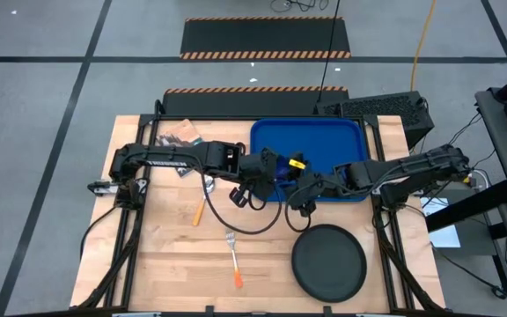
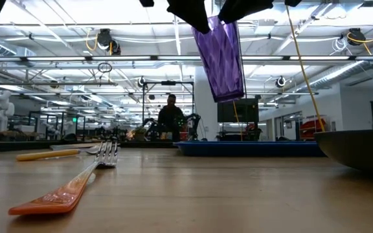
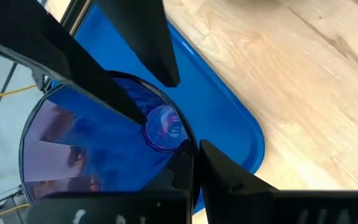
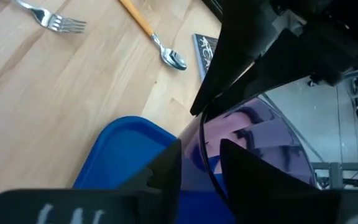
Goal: Pick and place plate/cup/fork/spoon on tray
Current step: Put the violet cup on the blue tray
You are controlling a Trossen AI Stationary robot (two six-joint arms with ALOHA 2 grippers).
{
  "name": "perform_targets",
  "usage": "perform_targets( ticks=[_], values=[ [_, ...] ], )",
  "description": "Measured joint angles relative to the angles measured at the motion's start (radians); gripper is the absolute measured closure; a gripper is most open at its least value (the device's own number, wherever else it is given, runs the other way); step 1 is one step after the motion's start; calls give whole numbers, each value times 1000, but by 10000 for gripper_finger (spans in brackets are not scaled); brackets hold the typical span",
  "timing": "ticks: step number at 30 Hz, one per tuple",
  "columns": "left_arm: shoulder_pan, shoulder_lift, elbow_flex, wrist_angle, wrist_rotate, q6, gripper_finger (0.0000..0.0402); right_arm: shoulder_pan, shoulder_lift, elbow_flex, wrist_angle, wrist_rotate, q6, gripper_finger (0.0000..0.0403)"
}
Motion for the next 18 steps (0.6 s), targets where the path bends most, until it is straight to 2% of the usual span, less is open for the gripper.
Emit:
perform_targets(
  ticks=[11,18],
  values=[
    [-18,0,0,19,-2,50,373,0,1,0,-40,-5,-46,336],
    [-18,-5,3,65,10,27,371,0,-2,-3,-50,-9,-51,395]
  ],
)
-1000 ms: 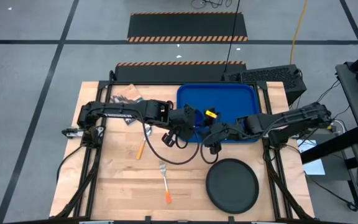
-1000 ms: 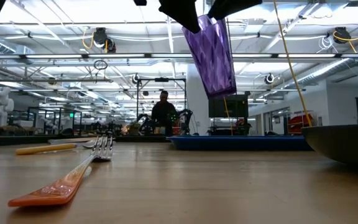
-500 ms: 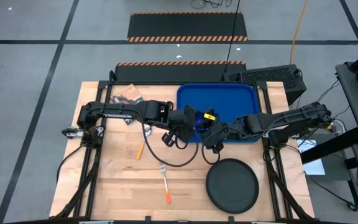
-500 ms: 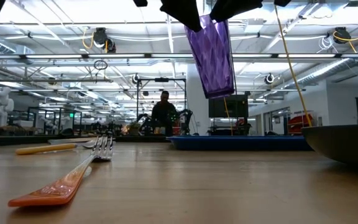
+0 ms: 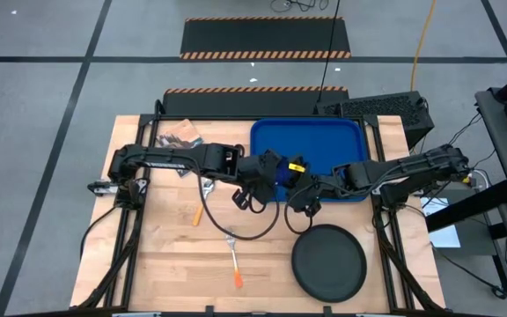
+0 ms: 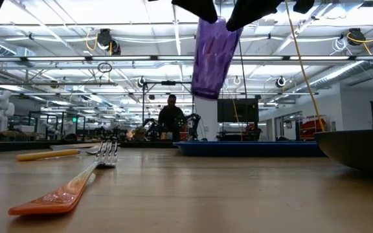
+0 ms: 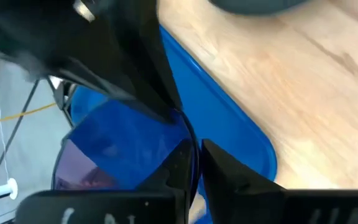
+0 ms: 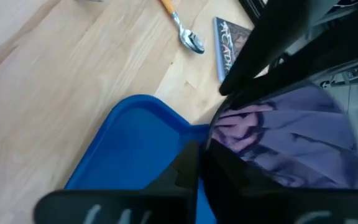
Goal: Pick and place plate/cup/fork/spoon on tray
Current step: Put the violet cup on the blue tray
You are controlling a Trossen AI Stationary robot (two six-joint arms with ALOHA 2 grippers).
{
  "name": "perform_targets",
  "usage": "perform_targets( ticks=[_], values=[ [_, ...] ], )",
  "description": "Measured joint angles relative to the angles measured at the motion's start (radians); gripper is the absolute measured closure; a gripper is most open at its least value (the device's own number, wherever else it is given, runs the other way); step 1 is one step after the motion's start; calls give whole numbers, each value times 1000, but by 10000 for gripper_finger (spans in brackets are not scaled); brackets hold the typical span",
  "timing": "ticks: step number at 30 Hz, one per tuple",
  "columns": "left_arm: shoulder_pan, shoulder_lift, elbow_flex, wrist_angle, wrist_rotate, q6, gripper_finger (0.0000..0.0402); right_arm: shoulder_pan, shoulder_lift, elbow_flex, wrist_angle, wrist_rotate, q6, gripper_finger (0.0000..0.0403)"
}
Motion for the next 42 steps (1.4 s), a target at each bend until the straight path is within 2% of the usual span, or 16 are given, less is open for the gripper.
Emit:
perform_targets(
  ticks=[4,11,14,16,19,24,28,32,36,42],
  values=[
    [-5,-1,1,18,-1,-29,350,0,-4,0,0,1,13,396],
    [-17,-2,2,44,-9,-142,242,-1,-11,0,2,14,59,401],
    [-34,-2,2,43,-90,-196,203,-1,-16,0,1,13,92,401],
    [-48,-10,1,37,-134,-242,192,-1,-20,0,-4,13,118,402],
    [-70,-56,0,41,-144,-302,193,-1,-24,0,-60,12,178,402],
    [-102,-155,1,22,-161,-384,220,-6,-25,0,-119,9,296,402],
    [-87,-201,1,-78,-187,-430,241,-6,-26,0,-178,8,370,402],
    [-62,-225,-10,-177,-193,-538,251,-10,-47,0,-232,8,421,402],
    [-51,-238,-128,-156,-195,-561,252,-30,-84,0,-255,7,415,403],
    [-25,-264,-377,47,-206,-574,252,-134,-159,1,-319,10,383,403]
  ],
)
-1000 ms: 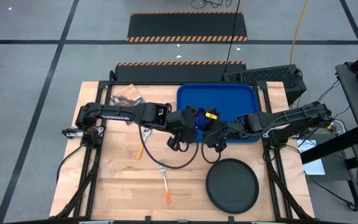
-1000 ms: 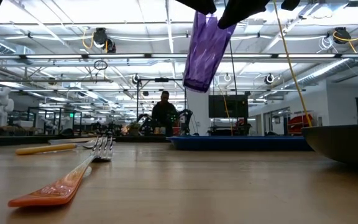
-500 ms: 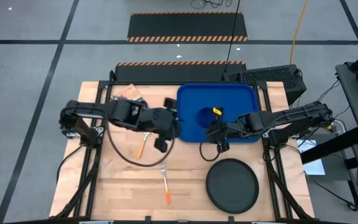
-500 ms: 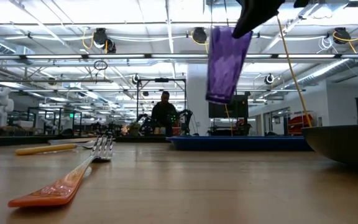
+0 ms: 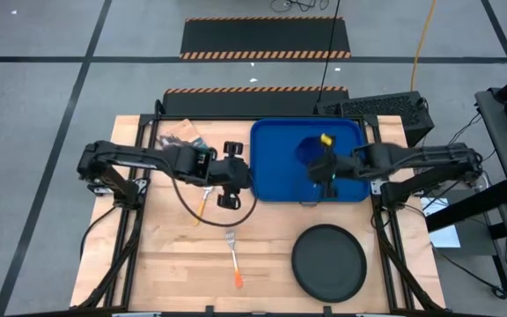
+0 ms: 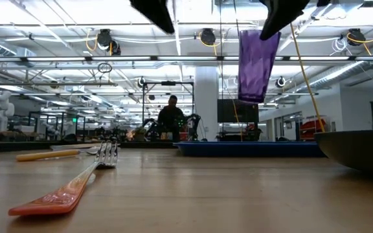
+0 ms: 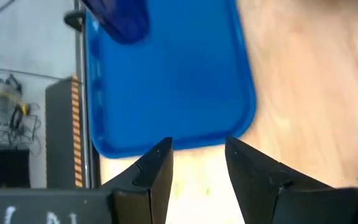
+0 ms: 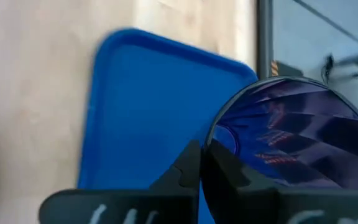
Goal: Pick and place plate/cup/fork/spoon on tray
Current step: Put the violet cup on the blue tray
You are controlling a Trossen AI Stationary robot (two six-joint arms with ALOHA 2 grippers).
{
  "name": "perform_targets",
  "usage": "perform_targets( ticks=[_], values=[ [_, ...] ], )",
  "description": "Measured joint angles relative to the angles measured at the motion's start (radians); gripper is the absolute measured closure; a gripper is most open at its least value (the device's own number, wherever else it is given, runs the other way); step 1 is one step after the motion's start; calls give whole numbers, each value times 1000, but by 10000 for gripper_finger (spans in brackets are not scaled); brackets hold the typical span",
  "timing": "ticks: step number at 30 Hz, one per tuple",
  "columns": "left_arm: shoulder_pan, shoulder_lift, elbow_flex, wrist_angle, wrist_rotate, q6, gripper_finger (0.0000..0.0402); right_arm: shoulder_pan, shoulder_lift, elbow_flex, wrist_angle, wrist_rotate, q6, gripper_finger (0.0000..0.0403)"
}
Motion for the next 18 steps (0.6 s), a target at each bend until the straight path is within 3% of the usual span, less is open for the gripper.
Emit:
perform_targets(
  ticks=[6,8,13,18],
  values=[
    [38,-76,-204,294,0,71,252,-235,-59,0,-41,-4,-75,403],
    [77,-120,-291,361,5,84,252,-320,-64,0,-57,-52,-89,403],
    [172,-228,-466,596,105,47,252,-512,-62,0,-88,-175,-93,403],
    [206,-257,-572,714,163,-6,252,-633,-62,0,-79,-197,-74,403]
  ],
)
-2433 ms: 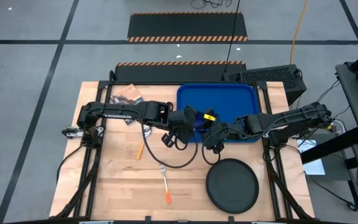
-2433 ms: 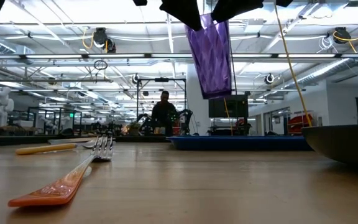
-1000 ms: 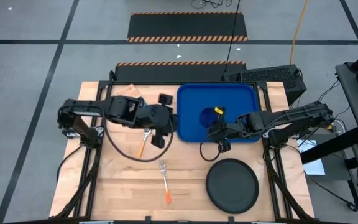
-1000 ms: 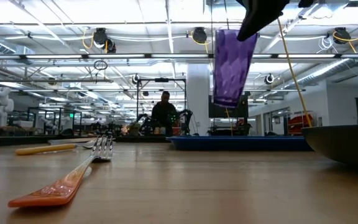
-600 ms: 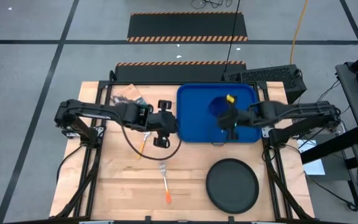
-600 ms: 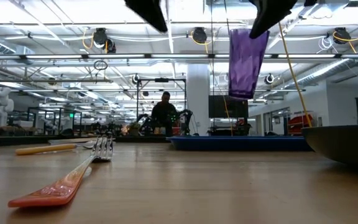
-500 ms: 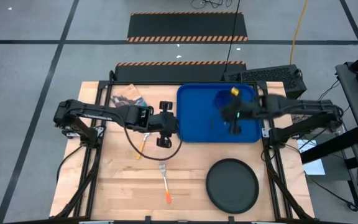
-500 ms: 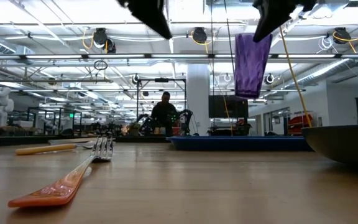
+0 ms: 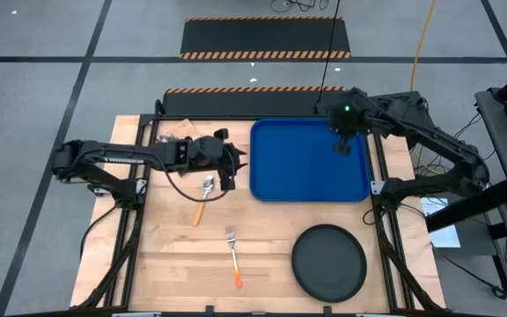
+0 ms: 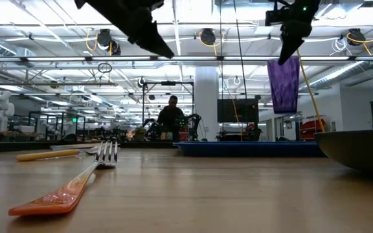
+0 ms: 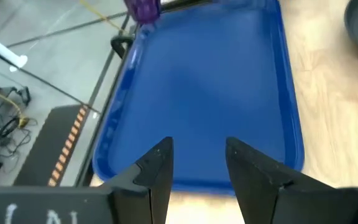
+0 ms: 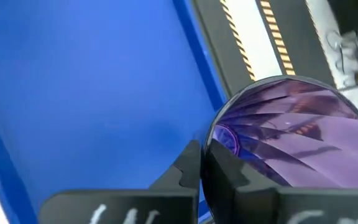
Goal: Pick and place plate/cup/fork/spoon on tray
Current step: Put the violet cup on the blue tray
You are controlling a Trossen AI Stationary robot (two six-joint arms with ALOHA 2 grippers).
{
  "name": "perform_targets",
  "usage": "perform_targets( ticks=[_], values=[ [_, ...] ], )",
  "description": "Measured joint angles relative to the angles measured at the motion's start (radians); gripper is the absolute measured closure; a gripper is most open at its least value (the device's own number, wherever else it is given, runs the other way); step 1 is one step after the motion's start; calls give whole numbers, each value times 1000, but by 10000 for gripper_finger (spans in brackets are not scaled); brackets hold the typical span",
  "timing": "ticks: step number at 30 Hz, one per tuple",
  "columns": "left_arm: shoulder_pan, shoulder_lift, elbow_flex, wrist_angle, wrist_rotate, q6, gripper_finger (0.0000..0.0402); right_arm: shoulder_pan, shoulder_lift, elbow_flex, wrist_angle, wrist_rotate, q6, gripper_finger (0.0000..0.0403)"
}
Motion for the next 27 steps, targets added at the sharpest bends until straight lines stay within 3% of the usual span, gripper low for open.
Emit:
perform_targets(
  ticks=[6,12,27],
  values=[
    [-1,2,-18,4,13,-11,252,-106,0,-23,48,-21,12,402],
    [-10,2,-18,1,21,-22,252,-187,1,-144,130,-23,15,400],
    [-16,2,-18,-1,21,-16,252,-274,2,-310,289,-51,31,399]
  ],
)
